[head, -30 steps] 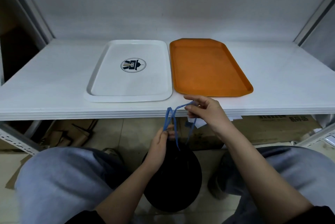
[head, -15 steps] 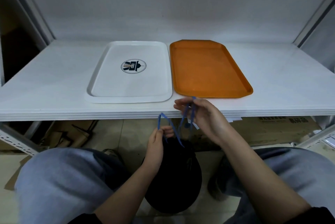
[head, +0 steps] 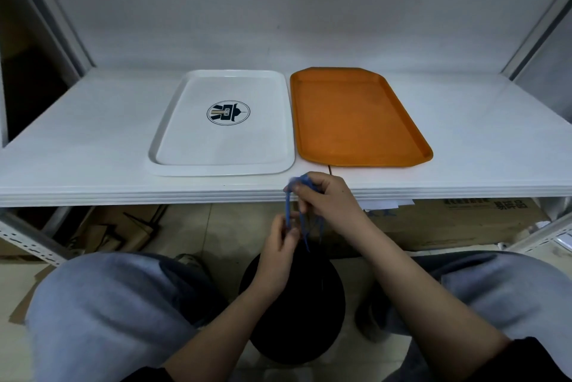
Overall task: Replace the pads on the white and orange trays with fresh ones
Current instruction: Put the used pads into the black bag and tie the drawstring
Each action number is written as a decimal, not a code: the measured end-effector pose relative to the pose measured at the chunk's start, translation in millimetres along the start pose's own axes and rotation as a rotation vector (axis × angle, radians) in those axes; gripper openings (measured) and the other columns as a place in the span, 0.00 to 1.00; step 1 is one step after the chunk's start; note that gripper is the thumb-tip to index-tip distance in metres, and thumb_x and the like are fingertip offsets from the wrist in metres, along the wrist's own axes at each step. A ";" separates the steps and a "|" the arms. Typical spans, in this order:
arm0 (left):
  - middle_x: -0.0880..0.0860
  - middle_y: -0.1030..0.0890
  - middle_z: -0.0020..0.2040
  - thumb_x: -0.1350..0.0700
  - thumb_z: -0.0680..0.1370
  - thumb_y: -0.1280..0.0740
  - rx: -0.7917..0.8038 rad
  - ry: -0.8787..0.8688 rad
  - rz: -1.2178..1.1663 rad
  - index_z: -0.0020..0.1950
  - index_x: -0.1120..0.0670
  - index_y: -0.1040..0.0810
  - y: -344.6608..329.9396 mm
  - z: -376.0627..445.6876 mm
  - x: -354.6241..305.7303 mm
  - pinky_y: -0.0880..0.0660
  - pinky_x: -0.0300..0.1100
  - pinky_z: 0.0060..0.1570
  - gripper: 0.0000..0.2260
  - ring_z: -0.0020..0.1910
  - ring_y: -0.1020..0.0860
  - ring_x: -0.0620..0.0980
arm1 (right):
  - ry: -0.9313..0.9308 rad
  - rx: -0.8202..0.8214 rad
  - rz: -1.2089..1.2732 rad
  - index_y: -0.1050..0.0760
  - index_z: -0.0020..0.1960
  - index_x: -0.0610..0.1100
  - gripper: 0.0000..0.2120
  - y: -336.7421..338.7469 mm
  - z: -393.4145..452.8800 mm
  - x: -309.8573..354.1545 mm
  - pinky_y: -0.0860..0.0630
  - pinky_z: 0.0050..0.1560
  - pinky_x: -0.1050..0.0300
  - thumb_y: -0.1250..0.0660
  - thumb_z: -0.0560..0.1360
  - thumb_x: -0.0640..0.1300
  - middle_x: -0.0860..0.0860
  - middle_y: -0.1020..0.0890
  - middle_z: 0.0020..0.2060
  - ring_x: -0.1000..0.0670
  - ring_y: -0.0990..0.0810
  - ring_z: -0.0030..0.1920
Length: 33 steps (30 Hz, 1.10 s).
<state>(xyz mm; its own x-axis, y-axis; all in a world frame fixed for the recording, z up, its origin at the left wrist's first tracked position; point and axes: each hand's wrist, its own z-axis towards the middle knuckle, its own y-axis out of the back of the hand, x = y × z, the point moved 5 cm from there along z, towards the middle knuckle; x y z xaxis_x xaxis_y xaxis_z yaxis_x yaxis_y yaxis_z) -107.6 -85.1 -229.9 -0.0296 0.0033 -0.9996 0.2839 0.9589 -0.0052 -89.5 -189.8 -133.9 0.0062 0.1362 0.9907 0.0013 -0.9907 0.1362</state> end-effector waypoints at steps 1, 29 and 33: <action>0.47 0.23 0.44 0.46 0.74 0.36 0.012 -0.044 0.075 0.50 0.47 0.28 -1.1 -3.1 4.0 0.27 0.42 0.49 0.08 0.45 0.23 0.45 | -0.016 -0.019 0.050 0.21 0.42 0.40 0.10 0.0 0.6 -0.3 0.35 0.26 0.69 0.38 0.78 0.34 0.53 0.24 0.22 0.59 0.29 0.23; 0.51 0.34 0.30 0.60 0.83 0.48 -0.192 0.184 -0.186 0.38 0.56 0.33 -4.2 11.0 32.0 0.32 0.38 0.36 0.14 0.28 0.30 0.43 | -0.024 -0.181 0.177 0.35 0.40 0.40 0.13 18.7 -9.0 -12.8 0.41 0.26 0.63 0.48 0.83 0.41 0.45 0.33 0.28 0.56 0.37 0.23; 0.50 0.27 0.33 0.58 0.83 0.46 -0.094 0.132 0.142 0.43 0.54 0.27 -5.6 17.4 31.3 0.32 0.43 0.39 0.12 0.35 0.26 0.46 | -0.015 0.090 0.200 0.30 0.39 0.39 0.16 0.1 -8.0 0.4 0.39 0.26 0.62 0.49 0.82 0.39 0.46 0.30 0.26 0.53 0.35 0.23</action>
<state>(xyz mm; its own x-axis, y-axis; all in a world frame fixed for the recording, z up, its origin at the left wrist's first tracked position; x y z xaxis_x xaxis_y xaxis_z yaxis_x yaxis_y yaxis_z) -93.4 -95.3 -261.6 -0.1225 0.1718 -0.9775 0.2040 0.9682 0.1446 -97.6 -189.8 -133.5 0.0304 -0.0624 0.9976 0.0875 -0.9941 -0.0648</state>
